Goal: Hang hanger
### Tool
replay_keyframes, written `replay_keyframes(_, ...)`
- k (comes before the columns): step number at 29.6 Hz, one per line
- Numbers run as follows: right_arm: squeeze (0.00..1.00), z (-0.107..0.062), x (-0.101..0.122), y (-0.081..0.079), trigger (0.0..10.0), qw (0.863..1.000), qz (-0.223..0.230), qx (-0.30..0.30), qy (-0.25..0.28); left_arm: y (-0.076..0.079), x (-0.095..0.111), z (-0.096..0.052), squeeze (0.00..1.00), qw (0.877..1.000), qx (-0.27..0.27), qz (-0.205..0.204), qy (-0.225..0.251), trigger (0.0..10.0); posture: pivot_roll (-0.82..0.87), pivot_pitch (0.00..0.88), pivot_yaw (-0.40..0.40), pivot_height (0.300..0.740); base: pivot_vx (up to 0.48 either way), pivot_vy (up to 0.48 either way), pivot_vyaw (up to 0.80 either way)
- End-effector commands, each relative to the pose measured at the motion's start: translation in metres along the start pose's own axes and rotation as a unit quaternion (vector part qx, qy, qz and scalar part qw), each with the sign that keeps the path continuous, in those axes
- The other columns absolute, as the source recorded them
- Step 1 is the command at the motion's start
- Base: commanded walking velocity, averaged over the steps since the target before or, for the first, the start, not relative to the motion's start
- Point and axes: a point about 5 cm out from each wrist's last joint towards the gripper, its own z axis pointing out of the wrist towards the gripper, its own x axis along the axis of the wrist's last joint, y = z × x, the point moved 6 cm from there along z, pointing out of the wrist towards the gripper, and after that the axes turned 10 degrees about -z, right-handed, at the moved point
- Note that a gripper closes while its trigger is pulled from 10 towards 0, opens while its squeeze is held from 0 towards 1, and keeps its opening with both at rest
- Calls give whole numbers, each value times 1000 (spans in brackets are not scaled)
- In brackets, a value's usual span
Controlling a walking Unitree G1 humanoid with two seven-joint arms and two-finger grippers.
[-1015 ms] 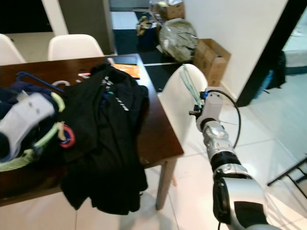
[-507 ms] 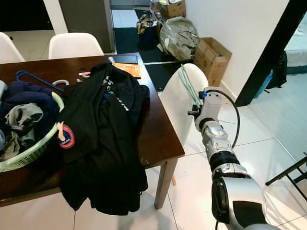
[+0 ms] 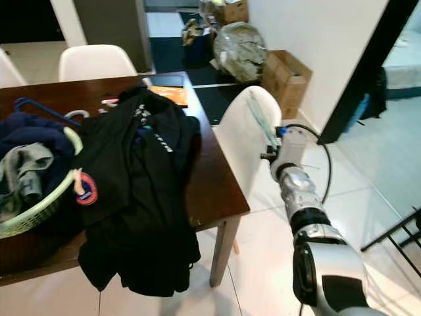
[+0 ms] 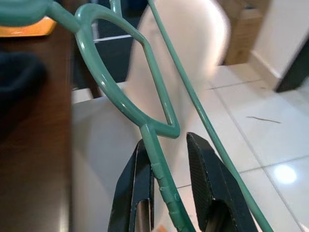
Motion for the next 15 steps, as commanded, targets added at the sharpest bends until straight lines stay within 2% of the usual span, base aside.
replay_keyframes(1,0,-1,-5,1,10000,1000,5,0,-10,-9,0,3,0,1000,16,10,3,10000,152,63,-86,740,0,0,0)
replay_keyframes(3,0,0,-4,1,10000,1000,5,-1,-10,-14,1,7,0,1000,22,15,6,10000,145,64,-86,740,0,0,0)
replay_keyframes(5,0,0,-4,1,10000,1000,5,-1,-9,-25,12,16,0,999,38,22,31,10000,141,67,-91,740,0,0,0)
replay_keyframes(8,0,0,-4,2,10000,1000,4,-2,-9,-25,23,23,0,998,32,19,58,10000,137,67,-91,740,0,0,0)
replay_keyframes(10,0,0,-4,2,10000,1000,3,-3,-9,-14,23,29,0,998,-5,1,62,10000,132,67,-87,740,0,0,0)
replay_keyframes(11,0,0,-4,2,10000,1000,3,-3,-9,-14,23,29,0,998,-5,1,62,10000,132,67,-87,740,0,0,0)
replay_keyframes(12,0,0,-4,2,10000,1000,2,-3,-9,-7,21,30,0,998,-23,-4,61,10000,132,67,-87,740,0,0,0)
replay_keyframes(13,0,0,-4,2,10000,1000,2,-3,-9,-7,21,30,0,998,-23,-4,61,10000,132,67,-87,740,0,0,0)
replay_keyframes(14,0,-1,-4,3,10000,1000,2,-4,-9,3,16,32,0,997,-48,-18,55,10000,126,68,-84,740,0,0,0)
replay_keyframes(15,0,-1,-4,3,10000,1000,2,-4,-9,3,16,32,0,997,-48,-18,55,10000,126,68,-84,740,0,0,0)
